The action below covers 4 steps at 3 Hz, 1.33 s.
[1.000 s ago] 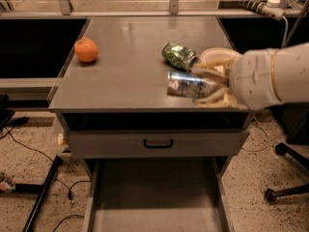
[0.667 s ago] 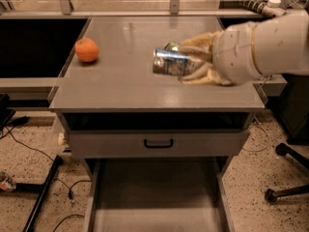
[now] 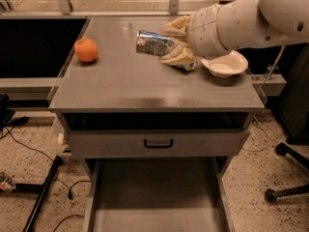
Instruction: Pick redbull can from middle drawer and place on counter
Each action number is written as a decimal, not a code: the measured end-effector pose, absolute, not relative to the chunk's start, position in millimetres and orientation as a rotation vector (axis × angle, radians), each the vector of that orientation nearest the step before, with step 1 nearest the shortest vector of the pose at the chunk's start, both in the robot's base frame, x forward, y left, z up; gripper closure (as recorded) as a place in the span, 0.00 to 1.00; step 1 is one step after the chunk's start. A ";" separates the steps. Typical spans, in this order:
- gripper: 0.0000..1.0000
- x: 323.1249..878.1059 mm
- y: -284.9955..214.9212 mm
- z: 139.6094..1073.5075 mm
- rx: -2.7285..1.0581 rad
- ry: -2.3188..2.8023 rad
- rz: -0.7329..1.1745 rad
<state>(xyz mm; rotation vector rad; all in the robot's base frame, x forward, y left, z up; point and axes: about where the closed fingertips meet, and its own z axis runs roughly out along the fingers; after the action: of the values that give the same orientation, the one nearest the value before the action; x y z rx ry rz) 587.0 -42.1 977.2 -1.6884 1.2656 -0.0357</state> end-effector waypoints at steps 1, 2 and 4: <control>1.00 609.6 -41.2 959.6 -1.625 1.295 0.070; 1.00 625.9 -36.9 939.4 -1.547 1.303 0.200; 1.00 637.0 -12.0 887.6 -1.479 1.372 0.410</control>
Offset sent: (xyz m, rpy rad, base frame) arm 0.0603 0.0039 -0.0602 0.3432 0.2011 0.0260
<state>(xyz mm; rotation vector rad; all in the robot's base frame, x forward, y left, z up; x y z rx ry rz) 637.0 -12.0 887.6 -1.4793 1.3719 0.4102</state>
